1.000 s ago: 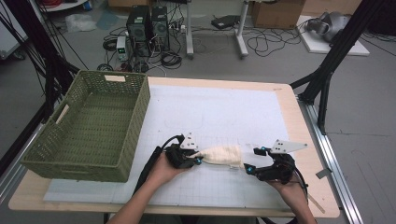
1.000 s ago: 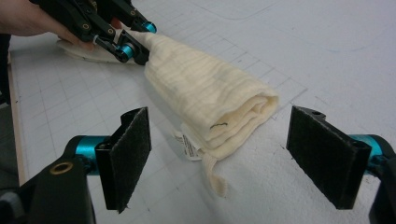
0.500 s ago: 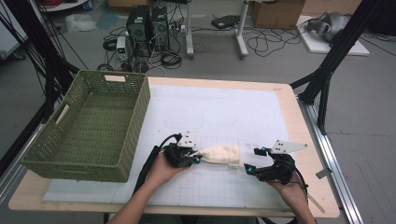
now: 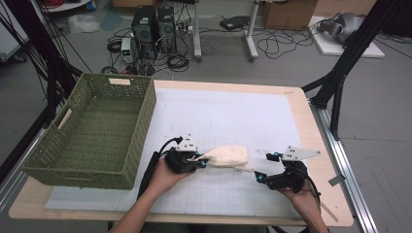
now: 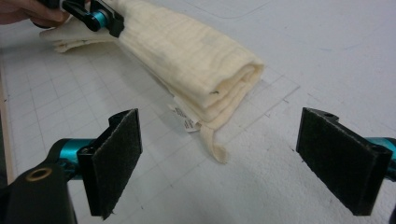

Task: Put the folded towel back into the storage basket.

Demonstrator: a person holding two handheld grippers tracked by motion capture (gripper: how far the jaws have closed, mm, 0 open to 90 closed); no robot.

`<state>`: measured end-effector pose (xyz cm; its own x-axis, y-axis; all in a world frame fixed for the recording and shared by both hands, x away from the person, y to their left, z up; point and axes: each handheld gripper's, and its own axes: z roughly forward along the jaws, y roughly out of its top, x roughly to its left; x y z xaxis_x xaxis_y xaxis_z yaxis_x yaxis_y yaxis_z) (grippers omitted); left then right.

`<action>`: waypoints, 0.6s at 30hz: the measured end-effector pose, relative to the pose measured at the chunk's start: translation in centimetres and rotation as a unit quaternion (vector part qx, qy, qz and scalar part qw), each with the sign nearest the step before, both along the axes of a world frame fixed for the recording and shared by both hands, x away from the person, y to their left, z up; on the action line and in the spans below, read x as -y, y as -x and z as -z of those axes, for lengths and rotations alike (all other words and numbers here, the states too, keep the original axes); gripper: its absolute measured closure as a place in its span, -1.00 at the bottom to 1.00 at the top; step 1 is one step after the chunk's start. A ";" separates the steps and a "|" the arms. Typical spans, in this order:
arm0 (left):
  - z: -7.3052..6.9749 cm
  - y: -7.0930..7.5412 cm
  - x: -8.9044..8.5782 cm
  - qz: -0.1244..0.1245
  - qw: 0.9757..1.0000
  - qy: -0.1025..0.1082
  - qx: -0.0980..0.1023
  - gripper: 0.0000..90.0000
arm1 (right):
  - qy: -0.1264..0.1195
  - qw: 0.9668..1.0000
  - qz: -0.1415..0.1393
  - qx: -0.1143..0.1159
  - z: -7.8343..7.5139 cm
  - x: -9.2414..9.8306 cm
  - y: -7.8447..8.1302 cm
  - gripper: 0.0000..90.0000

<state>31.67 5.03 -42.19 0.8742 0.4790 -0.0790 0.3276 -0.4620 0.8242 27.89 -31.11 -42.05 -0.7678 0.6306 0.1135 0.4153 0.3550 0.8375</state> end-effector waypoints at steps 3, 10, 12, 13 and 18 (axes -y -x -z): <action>-0.3 0.1 -0.6 -0.003 1.000 0.013 0.000 0.73 | 0.001 1.000 0.001 0.000 0.0 0.1 0.0 -0.71; -1.1 0.3 -2.0 -0.012 0.999 0.040 -0.001 0.73 | -0.001 1.000 0.002 0.000 0.1 0.2 0.0 -0.72; -1.3 0.4 -2.2 -0.014 0.999 0.044 -0.001 0.73 | 0.000 1.000 0.000 -0.001 0.1 0.1 0.0 -0.72; -1.3 0.4 -2.3 -0.014 0.999 0.044 0.000 0.73 | 0.002 1.000 0.001 -0.001 0.1 0.1 0.0 -0.72; -1.3 0.4 -2.3 -0.014 0.999 0.044 0.001 0.73 | 0.003 1.000 0.000 0.000 0.1 0.0 0.0 -0.72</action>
